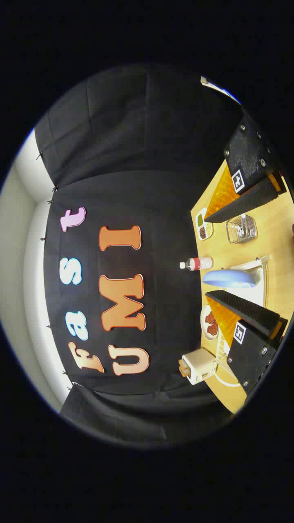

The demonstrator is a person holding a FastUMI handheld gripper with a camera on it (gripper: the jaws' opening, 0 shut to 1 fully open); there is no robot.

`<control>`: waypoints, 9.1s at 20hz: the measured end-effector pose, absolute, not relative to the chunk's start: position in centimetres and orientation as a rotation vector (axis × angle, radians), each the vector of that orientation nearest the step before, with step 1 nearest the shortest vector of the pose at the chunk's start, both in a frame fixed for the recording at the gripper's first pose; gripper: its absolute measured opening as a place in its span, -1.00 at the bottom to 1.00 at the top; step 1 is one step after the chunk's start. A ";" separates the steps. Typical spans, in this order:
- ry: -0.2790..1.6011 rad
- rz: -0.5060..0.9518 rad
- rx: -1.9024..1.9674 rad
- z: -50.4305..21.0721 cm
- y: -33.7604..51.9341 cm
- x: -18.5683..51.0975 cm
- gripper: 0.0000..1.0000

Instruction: Take the plate from the dish rack, then take the spoon from the basket and place it into the plate.

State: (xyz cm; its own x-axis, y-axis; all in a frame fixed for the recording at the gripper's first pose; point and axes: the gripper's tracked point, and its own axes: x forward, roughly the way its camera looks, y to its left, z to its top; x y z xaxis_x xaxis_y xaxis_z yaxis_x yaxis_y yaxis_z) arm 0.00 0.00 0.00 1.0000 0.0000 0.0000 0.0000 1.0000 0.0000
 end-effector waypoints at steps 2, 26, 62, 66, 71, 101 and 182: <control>0.017 -0.014 0.012 -0.5 0.7 -1.0 0.97; 0.162 -0.006 -0.133 -2.2 1.9 1.1 0.97; 0.518 -0.135 -0.259 -12.6 4.6 16.2 -0.48; 0.488 -0.161 -0.276 -11.2 4.3 15.7 -0.48; 0.470 -0.161 -0.221 -9.5 4.4 13.1 -0.48; 0.760 0.088 0.411 -24.8 8.1 -8.3 -0.49; 0.246 0.110 -0.066 -6.9 2.4 -7.4 -0.92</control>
State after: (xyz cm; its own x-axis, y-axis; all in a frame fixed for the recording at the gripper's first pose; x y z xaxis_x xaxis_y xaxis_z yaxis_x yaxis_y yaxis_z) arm -7.36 2.42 -6.90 0.9640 0.1010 -0.2460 -0.1171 0.9918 -0.0516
